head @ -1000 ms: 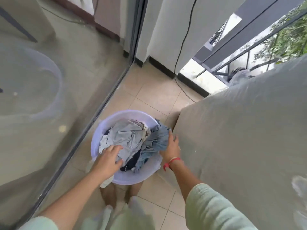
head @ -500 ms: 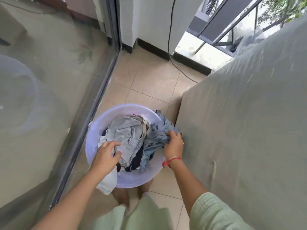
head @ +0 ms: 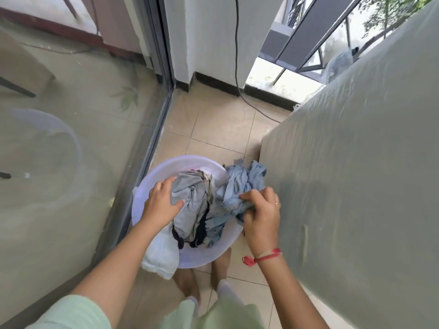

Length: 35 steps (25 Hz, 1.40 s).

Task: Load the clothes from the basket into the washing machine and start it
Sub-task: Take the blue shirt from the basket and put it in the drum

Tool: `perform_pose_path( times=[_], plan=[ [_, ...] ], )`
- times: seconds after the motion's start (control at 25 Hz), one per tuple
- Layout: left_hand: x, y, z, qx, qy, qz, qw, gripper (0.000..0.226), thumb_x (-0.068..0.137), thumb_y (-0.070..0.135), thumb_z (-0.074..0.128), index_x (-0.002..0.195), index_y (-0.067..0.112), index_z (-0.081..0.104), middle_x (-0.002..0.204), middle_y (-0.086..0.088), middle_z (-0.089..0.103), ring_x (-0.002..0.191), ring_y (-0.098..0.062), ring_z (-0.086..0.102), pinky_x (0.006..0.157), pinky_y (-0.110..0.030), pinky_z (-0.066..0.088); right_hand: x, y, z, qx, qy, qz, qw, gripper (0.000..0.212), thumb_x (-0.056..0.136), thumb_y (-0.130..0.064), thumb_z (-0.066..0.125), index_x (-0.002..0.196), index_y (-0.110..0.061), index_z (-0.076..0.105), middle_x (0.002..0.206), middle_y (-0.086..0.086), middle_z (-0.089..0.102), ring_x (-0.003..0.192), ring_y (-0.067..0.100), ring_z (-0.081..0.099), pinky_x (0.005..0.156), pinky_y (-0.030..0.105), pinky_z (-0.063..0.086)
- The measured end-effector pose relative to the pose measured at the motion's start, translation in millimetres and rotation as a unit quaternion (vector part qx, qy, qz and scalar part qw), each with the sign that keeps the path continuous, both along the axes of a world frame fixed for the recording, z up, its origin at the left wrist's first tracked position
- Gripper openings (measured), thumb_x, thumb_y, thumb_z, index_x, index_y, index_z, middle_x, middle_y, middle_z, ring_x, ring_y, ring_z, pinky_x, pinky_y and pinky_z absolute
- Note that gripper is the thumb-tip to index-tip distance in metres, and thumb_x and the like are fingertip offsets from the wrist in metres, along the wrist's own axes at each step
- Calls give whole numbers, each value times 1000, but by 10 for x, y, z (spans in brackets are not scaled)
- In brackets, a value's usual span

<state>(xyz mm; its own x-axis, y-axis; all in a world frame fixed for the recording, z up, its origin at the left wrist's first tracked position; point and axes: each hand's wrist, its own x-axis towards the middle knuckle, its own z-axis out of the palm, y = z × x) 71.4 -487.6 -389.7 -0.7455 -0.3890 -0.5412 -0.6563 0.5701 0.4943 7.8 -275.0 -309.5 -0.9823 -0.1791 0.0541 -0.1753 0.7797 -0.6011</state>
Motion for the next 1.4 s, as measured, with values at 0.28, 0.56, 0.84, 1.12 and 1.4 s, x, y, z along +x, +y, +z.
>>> perform_pose_path(
  times=[0.28,0.56,0.84,1.12,1.4],
  plan=[
    [32,-52,-57,-14,-71,-75,995,60,83,35,63,137,25,38,136,-7,39,125,-27,40,99,-39,39,-374,-119,105,-8,16,19,1000,45,60,14,42,87,-12,67,84,-2,43,82,28,49,73,27,37],
    [-57,533,-45,391,43,391,832,37,93,17,46,130,22,47,126,-6,57,98,-18,53,76,-36,46,-110,-338,-47,-33,-33,196,979,49,59,9,53,96,-18,70,82,0,50,78,22,55,69,33,47],
    [-27,-98,-20,345,7,404,847,39,93,50,45,123,26,52,128,2,54,118,-19,51,93,-44,43,283,-232,-190,-226,-261,-41,938,45,53,2,49,71,-36,67,120,-1,49,120,12,48,98,22,39],
    [-317,112,-185,491,-169,288,804,101,59,76,65,143,35,28,137,-8,48,111,-26,58,85,-42,51,44,110,-288,35,-383,413,825,41,56,-11,41,79,-32,67,86,-16,57,83,16,57,77,30,49],
    [-256,241,-65,324,-30,336,884,20,56,5,47,70,12,59,67,-1,59,75,-22,55,59,-27,43,214,260,-174,-166,-481,231,829,47,79,-6,64,122,-24,59,130,-6,56,113,6,55,97,19,44]
  ],
)
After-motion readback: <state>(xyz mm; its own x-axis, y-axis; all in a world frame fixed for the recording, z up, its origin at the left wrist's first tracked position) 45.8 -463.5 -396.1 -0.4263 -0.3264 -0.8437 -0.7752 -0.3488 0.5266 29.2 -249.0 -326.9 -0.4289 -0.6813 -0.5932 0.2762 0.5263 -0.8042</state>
